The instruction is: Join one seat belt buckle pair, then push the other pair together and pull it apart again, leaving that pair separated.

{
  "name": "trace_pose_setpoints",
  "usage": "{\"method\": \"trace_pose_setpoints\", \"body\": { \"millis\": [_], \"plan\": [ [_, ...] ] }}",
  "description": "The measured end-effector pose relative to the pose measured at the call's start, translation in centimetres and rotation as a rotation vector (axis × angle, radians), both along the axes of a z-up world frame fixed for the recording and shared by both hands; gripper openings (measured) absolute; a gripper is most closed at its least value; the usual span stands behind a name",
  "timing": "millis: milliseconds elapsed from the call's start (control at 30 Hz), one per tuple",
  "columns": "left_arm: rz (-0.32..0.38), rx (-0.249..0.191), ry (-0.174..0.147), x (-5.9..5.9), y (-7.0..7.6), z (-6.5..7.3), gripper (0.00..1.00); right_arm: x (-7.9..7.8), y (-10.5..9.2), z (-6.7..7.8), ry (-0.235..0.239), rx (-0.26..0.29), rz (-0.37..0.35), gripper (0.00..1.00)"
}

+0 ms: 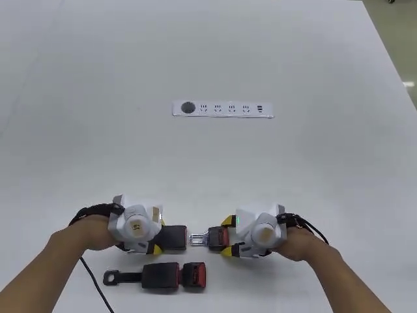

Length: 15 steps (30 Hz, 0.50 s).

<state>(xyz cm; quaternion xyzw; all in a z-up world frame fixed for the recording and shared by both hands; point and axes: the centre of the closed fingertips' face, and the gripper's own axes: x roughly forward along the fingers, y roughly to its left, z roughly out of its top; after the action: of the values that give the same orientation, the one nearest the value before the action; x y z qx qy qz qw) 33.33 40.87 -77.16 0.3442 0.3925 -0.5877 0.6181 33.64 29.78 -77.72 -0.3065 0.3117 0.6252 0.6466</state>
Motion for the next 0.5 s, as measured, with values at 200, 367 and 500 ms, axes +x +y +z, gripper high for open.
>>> {"method": "trace_pose_setpoints", "body": {
  "millis": [200,367,500],
  "plan": [
    [0.001,0.001,0.0,0.04,0.14,-0.21,0.32,-0.12,0.62,0.02,-0.001,0.0,0.005,0.31],
    [0.003,0.0,0.001,0.01,0.18,-0.25,0.32,-0.05,0.99,0.04,-0.001,-0.006,0.008,0.31],
    [0.004,-0.002,0.002,0.06,0.29,-0.54,0.32,0.11,1.0,-0.1,0.005,-0.005,-0.002,0.31]
  ]
}}
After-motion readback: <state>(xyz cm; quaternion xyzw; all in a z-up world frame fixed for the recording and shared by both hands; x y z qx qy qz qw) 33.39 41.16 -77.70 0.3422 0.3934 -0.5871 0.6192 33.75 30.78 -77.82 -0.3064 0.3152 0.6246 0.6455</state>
